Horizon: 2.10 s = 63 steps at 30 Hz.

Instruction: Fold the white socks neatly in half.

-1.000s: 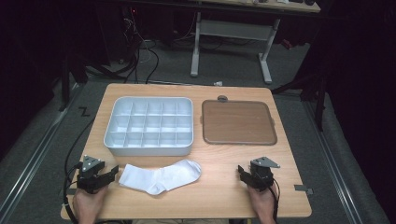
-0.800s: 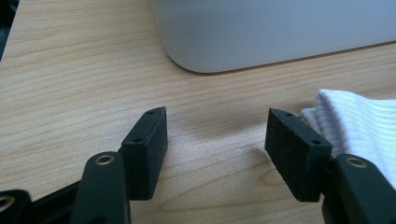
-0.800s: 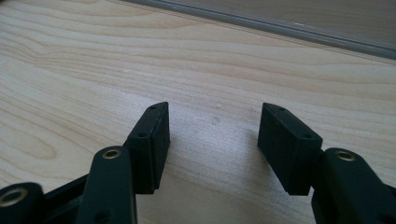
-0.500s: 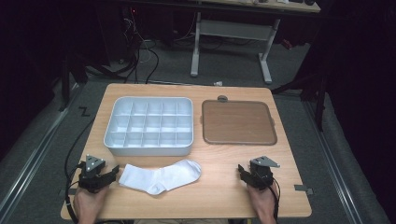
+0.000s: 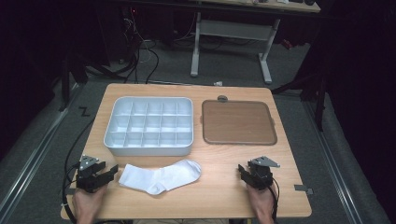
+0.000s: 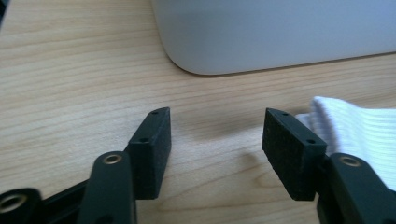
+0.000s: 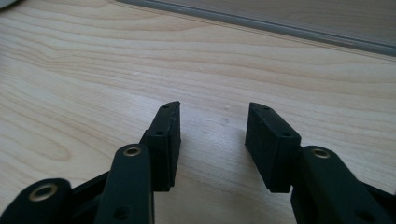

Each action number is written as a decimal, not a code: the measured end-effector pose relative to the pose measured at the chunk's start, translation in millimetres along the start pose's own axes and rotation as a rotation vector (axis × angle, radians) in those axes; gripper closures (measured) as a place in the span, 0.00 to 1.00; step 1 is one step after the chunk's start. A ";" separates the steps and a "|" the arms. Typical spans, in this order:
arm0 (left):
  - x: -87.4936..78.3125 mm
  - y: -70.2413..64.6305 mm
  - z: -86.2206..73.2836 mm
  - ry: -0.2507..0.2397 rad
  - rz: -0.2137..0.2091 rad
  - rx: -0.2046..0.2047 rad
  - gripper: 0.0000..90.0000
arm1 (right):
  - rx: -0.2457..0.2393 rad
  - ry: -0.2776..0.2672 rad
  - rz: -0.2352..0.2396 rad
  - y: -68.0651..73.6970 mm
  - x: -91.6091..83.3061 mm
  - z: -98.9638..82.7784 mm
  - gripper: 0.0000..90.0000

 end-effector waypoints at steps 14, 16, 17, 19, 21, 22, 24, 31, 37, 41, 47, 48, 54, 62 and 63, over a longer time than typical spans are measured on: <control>-22.5 -41.1 -9.1 0.060 -0.117 -0.041 0.47 | -0.068 -0.060 0.180 66.0 -8.0 23.1 0.67; -22.7 -43.7 -12.3 0.068 -0.121 -0.036 0.47 | -0.070 -0.062 0.192 70.4 -7.9 24.2 0.67; -22.2 -46.3 -16.6 0.081 -0.122 -0.035 0.48 | -0.085 -0.063 0.225 82.6 -7.1 26.9 0.67; -21.4 -47.5 -19.5 0.090 -0.121 -0.034 0.48 | -0.094 -0.058 0.249 93.0 -5.9 28.1 0.67; -19.7 -48.1 -23.5 0.099 -0.113 -0.026 0.49 | -0.102 -0.056 0.260 97.7 -5.2 28.7 0.67; -19.2 -48.0 -25.4 0.104 -0.111 -0.019 0.49 | -0.104 -0.057 0.274 102.6 -4.6 29.5 0.67; -17.7 -48.3 -29.0 0.113 -0.106 -0.014 0.50 | -0.118 -0.064 0.313 117.8 -3.8 33.2 0.66; -16.2 -48.3 -35.5 0.128 -0.097 -0.005 0.54 | -0.129 -0.070 0.366 139.2 0.4 40.0 0.64; -15.5 -48.5 -37.4 0.130 -0.095 0.002 0.56 | -0.134 -0.031 0.382 150.4 14.5 36.6 0.63; -15.6 -49.7 -38.7 0.134 -0.096 0.012 0.57 | -0.139 0.001 0.368 149.9 24.6 32.9 0.69; -15.7 -53.0 -41.3 0.138 -0.106 0.026 0.58 | -0.159 0.032 0.381 152.2 28.7 26.7 0.86; -15.5 -53.5 -41.6 0.138 -0.106 0.029 0.59 | -0.164 0.028 0.383 152.0 28.8 26.2 0.90; -14.9 -58.4 -45.1 0.150 -0.114 0.042 0.59 | -0.167 0.026 0.383 149.6 26.9 25.5 0.92; -10.9 -70.3 -51.0 0.154 -0.128 0.039 0.60 | -0.166 0.032 0.362 139.2 22.5 22.8 0.92; -10.2 -72.6 -52.7 0.156 -0.134 0.046 0.60 | -0.159 0.028 0.358 135.1 21.0 21.7 0.92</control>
Point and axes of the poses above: each handheld gripper's, and its own axes: x roughly forward along the jaws, z roughly out of its top, y roughly to its left, the point moved 10 cm from there along x, roughly forward along the jaws, and after that the axes turned 5 degrees about -y, right-handed, at the moved point
